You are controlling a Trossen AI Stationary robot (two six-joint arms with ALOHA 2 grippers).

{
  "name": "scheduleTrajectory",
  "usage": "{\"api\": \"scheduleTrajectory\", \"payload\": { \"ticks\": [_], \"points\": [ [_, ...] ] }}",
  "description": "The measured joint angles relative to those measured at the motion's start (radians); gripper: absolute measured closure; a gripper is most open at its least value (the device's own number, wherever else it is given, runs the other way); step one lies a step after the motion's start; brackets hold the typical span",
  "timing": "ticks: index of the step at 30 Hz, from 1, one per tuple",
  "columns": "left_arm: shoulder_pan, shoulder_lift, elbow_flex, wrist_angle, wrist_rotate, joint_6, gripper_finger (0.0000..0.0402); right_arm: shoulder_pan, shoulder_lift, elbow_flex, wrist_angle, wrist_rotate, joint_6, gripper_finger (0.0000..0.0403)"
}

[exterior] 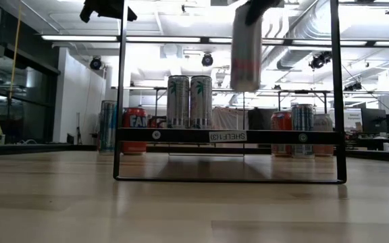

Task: Place canned beverage on shelf
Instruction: Put the white-pink soda can on the shelf aligned with the other white-pink soda can

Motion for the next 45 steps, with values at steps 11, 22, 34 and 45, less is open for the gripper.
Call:
{"api": "scheduleTrajectory", "payload": {
  "ticks": [11, 22, 34, 45],
  "points": [
    [0.0, 0.0, 0.0, 0.0, 0.0, -0.001, 0.0402, 0.032, 0.226, 0.0, 0.129, 0.051, -0.115, 0.0164],
    [0.0, 0.0, 0.0, -0.001, 0.0, -0.001, 0.0401, 0.002, 0.227, -0.009, 0.179, -0.005, -0.056, 0.0164],
    [0.0, 0.0, 0.0, -0.013, 0.0, 0.0, 0.0402, 0.003, 0.225, -0.01, 0.167, -0.006, -0.049, 0.0112],
    [0.0, 0.0, 0.0, -0.012, 0.0, 0.0, 0.0401, 0.002, 0.225, -0.009, 0.166, -0.006, -0.058, 0.0108]
  ]
}}
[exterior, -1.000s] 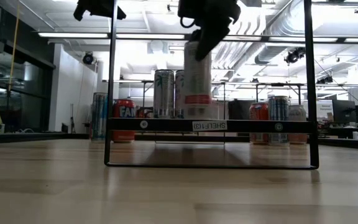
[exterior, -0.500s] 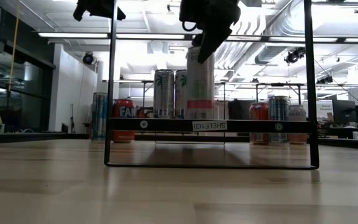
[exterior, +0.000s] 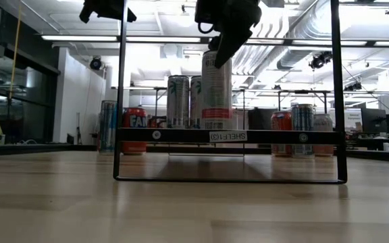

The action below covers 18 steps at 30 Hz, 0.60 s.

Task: Place canned beverage on shelf
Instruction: Put the white-pink soda can on the shelf aligned with the other white-pink soda can

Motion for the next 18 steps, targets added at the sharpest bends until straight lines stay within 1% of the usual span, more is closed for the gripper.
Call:
{"api": "scheduleTrajectory", "payload": {
  "ticks": [11, 15, 18],
  "points": [
    [0.0, 0.0, 0.0, 0.003, 0.0, 0.0, 0.0402, -0.012, -0.05, 0.001, -0.02, 0.0, -0.002, 0.0107],
    [0.0, 0.0, 0.0, 0.004, 0.0, 0.0, 0.0401, -0.029, -0.101, 0.001, -0.046, 0.001, 0.003, 0.0107],
    [0.0, 0.0, 0.0, 0.004, 0.0, 0.0, 0.0402, -0.047, -0.15, 0.001, -0.095, 0.004, 0.036, 0.0107]
  ]
}}
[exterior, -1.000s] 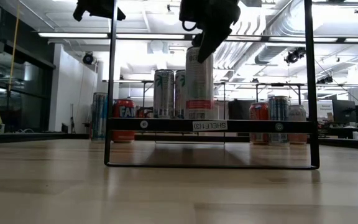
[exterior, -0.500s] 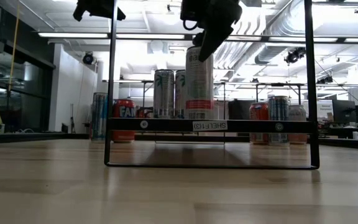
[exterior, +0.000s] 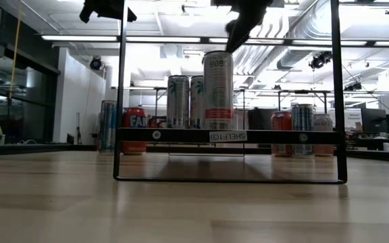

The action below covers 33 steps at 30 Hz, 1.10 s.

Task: Place canned beverage on shelf
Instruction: Put the white-pink soda can on the shelf aligned with the other white-pink soda can

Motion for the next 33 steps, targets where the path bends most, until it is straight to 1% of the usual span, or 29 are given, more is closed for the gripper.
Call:
{"api": "scheduleTrajectory", "payload": {
  "ticks": [3, 10, 12, 14, 16, 19, 22, 23, 24, 27, 30, 33],
  "points": [
    [0.0, 0.0, 0.0, 0.0, 0.0, 0.0, 0.0401, -0.022, -0.053, 0.0, -0.034, 0.004, 0.039, 0.0107],
    [0.0, 0.0, 0.0, 0.0, 0.0, -0.001, 0.0401, -0.048, -0.132, 0.0, -0.031, 0.003, 0.135, 0.0112],
    [0.0, 0.0, 0.0, 0.0, 0.0, -0.001, 0.0402, -0.045, -0.137, 0.0, -0.022, 0.005, 0.162, 0.0126],
    [0.0, 0.0, 0.0, 0.0, 0.0, -0.001, 0.0401, -0.031, -0.136, -0.002, -0.014, 0.059, 0.195, 0.015],
    [0.0, 0.0, 0.0, 0.0, 0.0, -0.001, 0.0401, -0.016, -0.139, -0.031, 0.025, 0.113, 0.218, 0.0187],
    [0.0, 0.0, 0.0, 0.0, 0.0, -0.001, 0.0402, 0.003, -0.155, -0.117, 0.068, 0.135, 0.269, 0.0263],
    [0.0, 0.0, 0.0, -0.001, 0.0, -0.001, 0.0401, 0.032, -0.2, -0.242, 0.094, 0.119, 0.333, 0.0359],
    [0.0, 0.0, 0.0, -0.001, 0.0, -0.001, 0.0401, 0.045, -0.22, -0.293, 0.106, 0.108, 0.356, 0.038],
    [0.0, 0.0, 0.0, -0.003, 0.0, -0.001, 0.0402, 0.059, -0.243, -0.342, 0.125, 0.097, 0.387, 0.0389],
    [0.0, 0.0, 0.0, -0.002, 0.0, -0.001, 0.0402, 0.113, -0.336, -0.487, 0.244, 0.07, 0.525, 0.0384],
    [0.0, 0.0, 0.0, -0.001, 0.0, -0.001, 0.0401, 0.175, -0.411, -0.612, 0.422, 0.061, 0.657, 0.0398],
    [0.0, 0.0, 0.0, -0.001, 0.0, -0.001, 0.0402, 0.227, -0.433, -0.702, 0.626, 0.07, 0.779, 0.0399]
  ]
}}
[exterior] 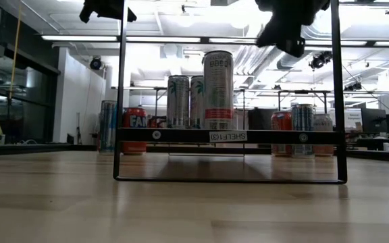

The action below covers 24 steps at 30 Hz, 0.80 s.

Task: Place canned beverage on shelf
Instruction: Put the white-pink soda can on the shelf aligned with the other white-pink soda can

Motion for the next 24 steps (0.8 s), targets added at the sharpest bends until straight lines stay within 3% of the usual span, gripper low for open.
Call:
{"api": "scheduleTrajectory", "payload": {
  "ticks": [8, 16, 24],
  "points": [
    [0.0, 0.0, 0.0, 0.0, 0.0, 0.0, 0.0402, 0.082, 0.133, -0.065, 0.318, 0.178, 0.208, 0.0402],
    [0.0, 0.0, 0.0, -0.001, 0.001, 0.0, 0.0402, 0.086, 0.267, -0.014, 0.416, 0.28, 0.297, 0.0403],
    [0.0, 0.0, 0.0, -0.005, 0.046, 0.0, 0.0401, 0.086, 0.285, -0.011, 0.427, 0.414, 0.373, 0.0403]
  ]
}}
